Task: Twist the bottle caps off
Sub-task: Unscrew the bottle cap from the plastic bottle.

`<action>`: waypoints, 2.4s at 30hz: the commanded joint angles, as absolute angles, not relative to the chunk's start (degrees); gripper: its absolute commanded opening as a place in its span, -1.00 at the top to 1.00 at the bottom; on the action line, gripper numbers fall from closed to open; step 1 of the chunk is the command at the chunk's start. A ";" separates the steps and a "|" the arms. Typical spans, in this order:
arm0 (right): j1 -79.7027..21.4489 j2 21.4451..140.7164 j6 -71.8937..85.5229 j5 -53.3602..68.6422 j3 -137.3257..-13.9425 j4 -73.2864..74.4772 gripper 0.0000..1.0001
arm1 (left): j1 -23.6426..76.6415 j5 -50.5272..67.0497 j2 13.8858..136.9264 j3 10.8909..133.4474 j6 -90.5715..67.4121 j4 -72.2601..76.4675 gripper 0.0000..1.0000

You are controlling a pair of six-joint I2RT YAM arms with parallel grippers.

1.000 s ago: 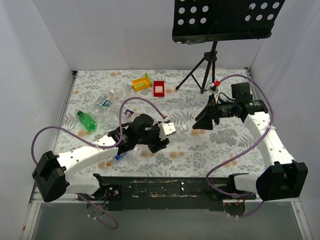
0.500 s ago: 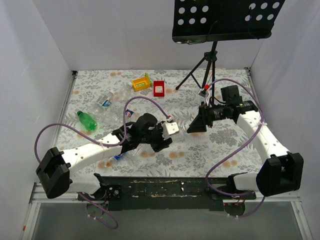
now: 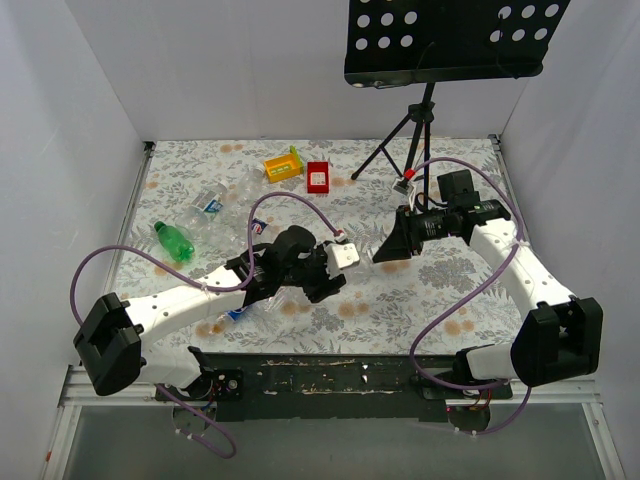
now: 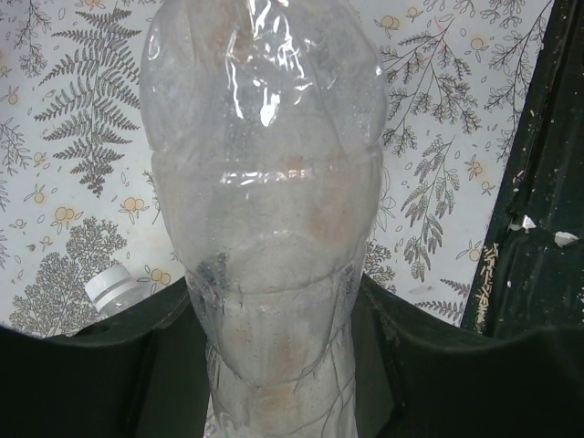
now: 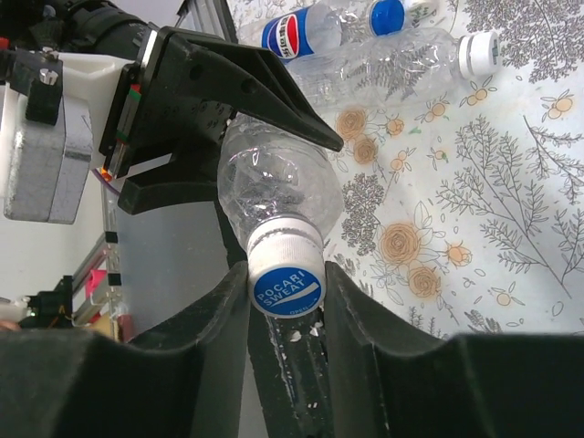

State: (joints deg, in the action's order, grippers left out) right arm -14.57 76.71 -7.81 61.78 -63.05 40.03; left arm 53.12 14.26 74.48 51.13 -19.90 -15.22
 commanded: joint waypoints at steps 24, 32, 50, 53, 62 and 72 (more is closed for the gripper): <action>-23.29 69.87 -66.89 55.73 -66.27 53.00 0.84 | 46.06 39.47 68.11 45.70 -23.56 -11.07 0.95; -23.20 71.37 -53.55 53.88 -66.44 48.17 0.37 | 46.14 29.89 67.68 46.05 -21.71 -12.13 0.93; -18.55 70.67 -43.59 51.68 -72.34 55.90 -0.70 | 46.06 23.91 62.58 45.26 -19.95 -15.38 0.92; -17.06 69.00 -42.45 52.12 -71.19 55.37 -0.70 | 46.14 22.94 62.23 45.35 -19.78 -15.64 0.92; -13.28 68.90 -31.24 60.02 -69.96 51.17 -0.66 | 48.95 15.83 63.36 47.28 -18.02 -15.47 0.94; -7.12 70.05 -9.41 67.76 -65.48 38.33 -0.60 | 53.70 9.94 66.53 48.34 -17.58 -13.63 0.95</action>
State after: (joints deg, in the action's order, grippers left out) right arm -8.21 70.30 -19.84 62.39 -67.07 45.45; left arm 52.42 13.13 66.22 46.28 -18.35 -15.22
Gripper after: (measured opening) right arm 0.804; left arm 0.475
